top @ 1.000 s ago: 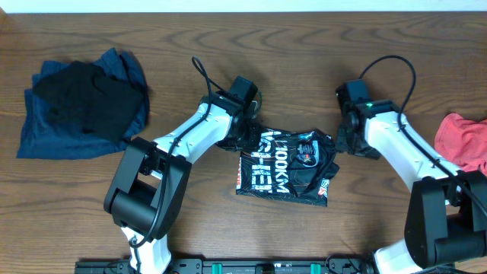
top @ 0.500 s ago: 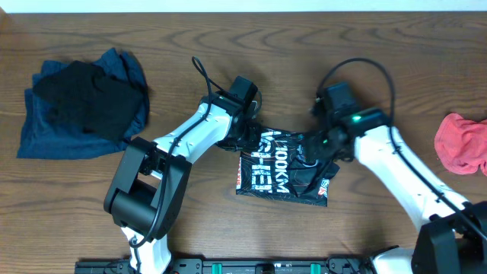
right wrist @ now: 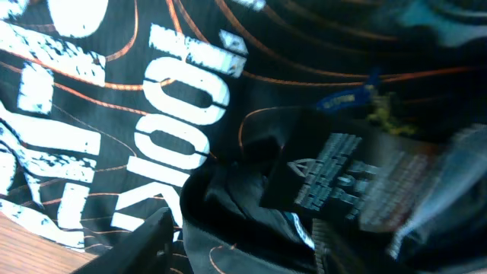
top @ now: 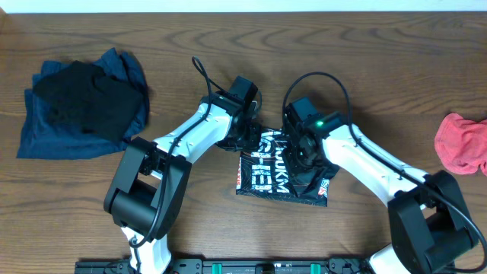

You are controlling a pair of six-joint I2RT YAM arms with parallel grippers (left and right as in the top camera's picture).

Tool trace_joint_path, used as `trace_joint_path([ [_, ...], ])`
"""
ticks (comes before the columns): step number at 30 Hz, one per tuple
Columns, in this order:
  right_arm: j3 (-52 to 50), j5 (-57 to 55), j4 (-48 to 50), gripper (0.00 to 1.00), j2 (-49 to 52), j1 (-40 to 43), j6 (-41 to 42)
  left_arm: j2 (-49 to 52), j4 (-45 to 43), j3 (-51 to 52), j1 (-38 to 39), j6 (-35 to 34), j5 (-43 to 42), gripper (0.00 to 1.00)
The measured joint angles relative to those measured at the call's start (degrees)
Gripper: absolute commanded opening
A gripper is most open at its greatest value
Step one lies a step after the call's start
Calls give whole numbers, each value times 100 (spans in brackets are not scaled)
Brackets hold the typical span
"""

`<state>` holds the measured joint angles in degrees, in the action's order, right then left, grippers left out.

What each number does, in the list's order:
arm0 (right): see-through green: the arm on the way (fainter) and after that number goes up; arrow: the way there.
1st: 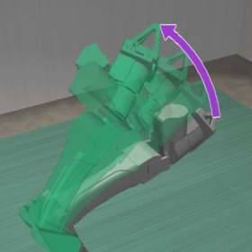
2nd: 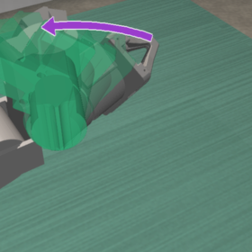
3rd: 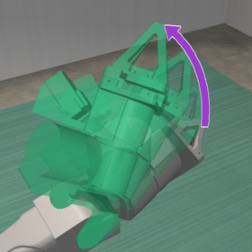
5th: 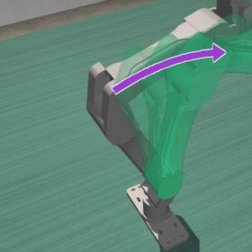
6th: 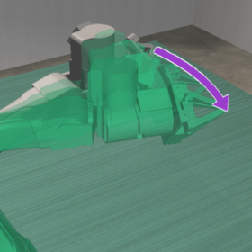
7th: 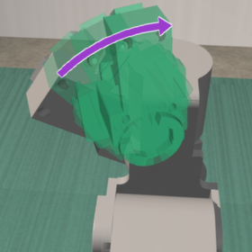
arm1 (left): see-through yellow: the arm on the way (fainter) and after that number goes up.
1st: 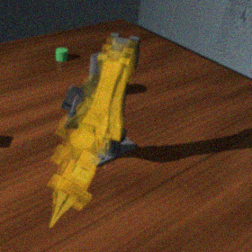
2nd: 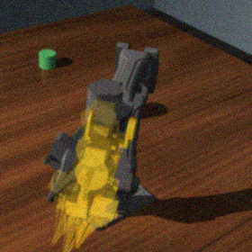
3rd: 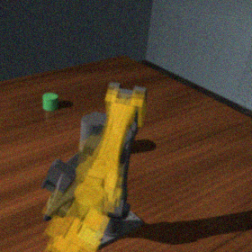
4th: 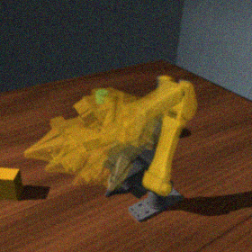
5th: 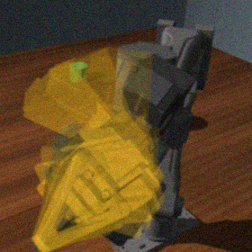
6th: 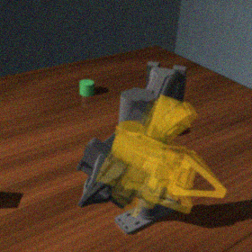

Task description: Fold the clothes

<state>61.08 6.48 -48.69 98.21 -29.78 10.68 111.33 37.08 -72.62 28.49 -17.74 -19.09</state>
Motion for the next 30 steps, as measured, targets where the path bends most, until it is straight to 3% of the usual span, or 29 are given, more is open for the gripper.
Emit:
trace_joint_path([
  [8,-2,-33,-146,7,33,-15,-33,0,0,0,0,0,0,44],
  [10,-2,-59,-247,1,35,-15,-55,0,0,0,0,0,0,44],
  [15,-2,-356,-603,1,35,-15,101,0,0,0,0,0,0,44],
  [26,-7,-1565,-1172,1,35,203,1871,0,46,0,0,0,0,44],
  [30,-7,-1676,-1388,10,35,417,2100,0,46,0,0,0,0,44],
])
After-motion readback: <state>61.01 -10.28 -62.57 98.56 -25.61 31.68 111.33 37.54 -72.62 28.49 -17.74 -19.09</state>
